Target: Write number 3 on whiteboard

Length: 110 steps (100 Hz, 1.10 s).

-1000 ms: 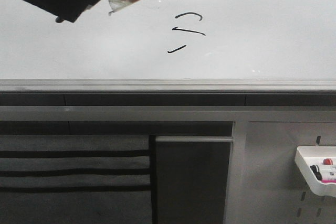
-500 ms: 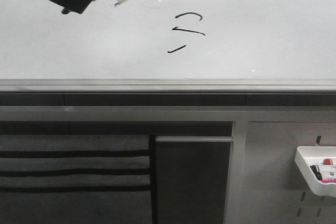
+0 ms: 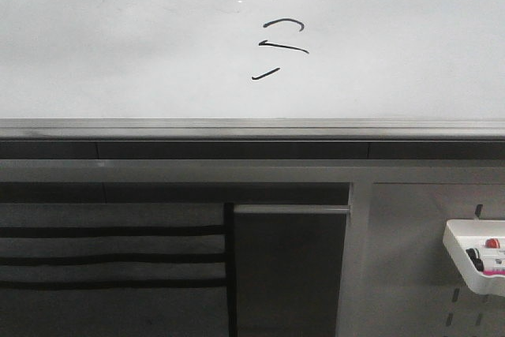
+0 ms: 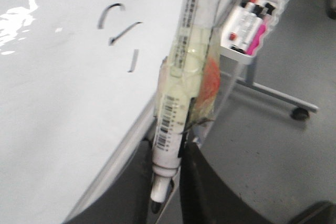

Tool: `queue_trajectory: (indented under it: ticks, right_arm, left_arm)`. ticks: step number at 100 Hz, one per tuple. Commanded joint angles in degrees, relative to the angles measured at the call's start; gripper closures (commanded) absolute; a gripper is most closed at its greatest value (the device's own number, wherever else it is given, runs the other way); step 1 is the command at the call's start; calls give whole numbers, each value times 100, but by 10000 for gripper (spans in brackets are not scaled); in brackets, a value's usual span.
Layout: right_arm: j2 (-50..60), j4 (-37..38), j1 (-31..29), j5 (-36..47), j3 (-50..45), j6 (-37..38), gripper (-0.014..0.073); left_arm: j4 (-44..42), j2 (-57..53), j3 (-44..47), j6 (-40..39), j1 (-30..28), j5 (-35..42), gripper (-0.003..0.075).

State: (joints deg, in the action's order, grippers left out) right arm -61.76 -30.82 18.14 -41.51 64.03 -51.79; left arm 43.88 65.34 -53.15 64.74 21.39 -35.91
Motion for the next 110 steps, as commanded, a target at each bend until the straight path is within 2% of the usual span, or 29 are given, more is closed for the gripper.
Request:
queue_trajectory:
  ticks: [1, 12, 20, 55, 110]
  right_arm:
    - [304, -113, -569, 264, 187, 414, 324]
    - [452, -113, -1053, -10, 187, 635, 325]
    - [495, -113, -1242, -248, 187, 635, 325]
    - [485, -113, -1271, -515, 187, 635, 325]
    - [485, -113, -1271, -493, 187, 635, 325]
  left_arm:
    - [264, 5, -121, -548, -318, 746, 738]
    - [264, 315, -121, -1284, -630, 1244, 738]
    - [264, 596, -121, -1542, -785, 1464, 738]
    - [334, 1417, -121, -2012, -956, 2603, 738]
    - [296, 1750, -121, -2012, -956, 2139, 738]
